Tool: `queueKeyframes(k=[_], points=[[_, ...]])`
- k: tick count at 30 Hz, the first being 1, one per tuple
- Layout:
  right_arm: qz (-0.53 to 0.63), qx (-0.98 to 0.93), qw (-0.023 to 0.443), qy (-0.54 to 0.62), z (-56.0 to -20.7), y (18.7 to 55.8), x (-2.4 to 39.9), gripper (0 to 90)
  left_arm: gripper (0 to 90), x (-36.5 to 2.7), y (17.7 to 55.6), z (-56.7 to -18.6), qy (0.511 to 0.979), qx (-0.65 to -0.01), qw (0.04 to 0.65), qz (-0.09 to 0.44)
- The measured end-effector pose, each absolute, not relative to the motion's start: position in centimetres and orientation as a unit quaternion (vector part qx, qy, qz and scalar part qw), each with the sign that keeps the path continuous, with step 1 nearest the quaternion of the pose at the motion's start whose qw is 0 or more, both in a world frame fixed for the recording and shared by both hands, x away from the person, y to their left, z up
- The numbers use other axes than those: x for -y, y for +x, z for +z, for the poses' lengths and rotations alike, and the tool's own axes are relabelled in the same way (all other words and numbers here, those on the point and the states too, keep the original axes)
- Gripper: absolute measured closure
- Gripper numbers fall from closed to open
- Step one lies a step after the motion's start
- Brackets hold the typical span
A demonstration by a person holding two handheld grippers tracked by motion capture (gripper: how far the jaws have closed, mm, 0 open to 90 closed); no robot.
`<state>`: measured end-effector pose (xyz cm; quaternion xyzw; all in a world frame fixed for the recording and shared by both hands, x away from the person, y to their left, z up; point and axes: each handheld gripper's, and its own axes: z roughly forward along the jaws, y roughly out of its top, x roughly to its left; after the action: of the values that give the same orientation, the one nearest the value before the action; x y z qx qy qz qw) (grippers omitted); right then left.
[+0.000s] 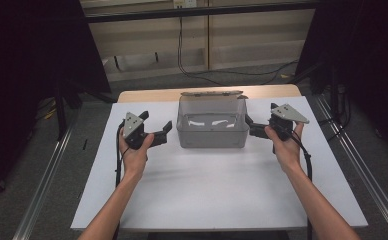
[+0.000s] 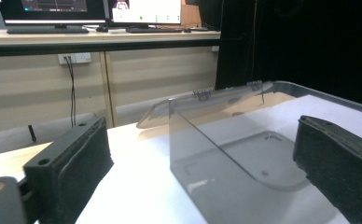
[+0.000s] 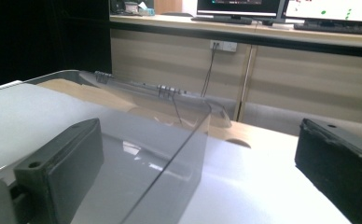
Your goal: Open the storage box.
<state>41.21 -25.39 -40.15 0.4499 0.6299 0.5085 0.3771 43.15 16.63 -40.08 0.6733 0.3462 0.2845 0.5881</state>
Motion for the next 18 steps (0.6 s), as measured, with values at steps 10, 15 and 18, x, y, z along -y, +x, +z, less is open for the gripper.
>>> queueKeyframes(k=[10, 15, 18], points=[[0.515, -0.625, 0.381, 0.447, -40.8, 37.7, 26.2, 1.2, 4.1, -18.9, 40.1, -40.9, 0.665, -0.361, 0.583, 0.296], [0.515, -0.617, 0.385, 0.454, -41.4, 35.8, 26.3, 0.6, 3.4, -19.8, 38.5, -41.4, 0.663, -0.368, 0.579, 0.301], [0.518, -0.611, 0.386, 0.458, -41.9, 34.9, 26.3, 0.4, 3.0, -20.1, 37.6, -41.7, 0.66, -0.372, 0.58, 0.298]])
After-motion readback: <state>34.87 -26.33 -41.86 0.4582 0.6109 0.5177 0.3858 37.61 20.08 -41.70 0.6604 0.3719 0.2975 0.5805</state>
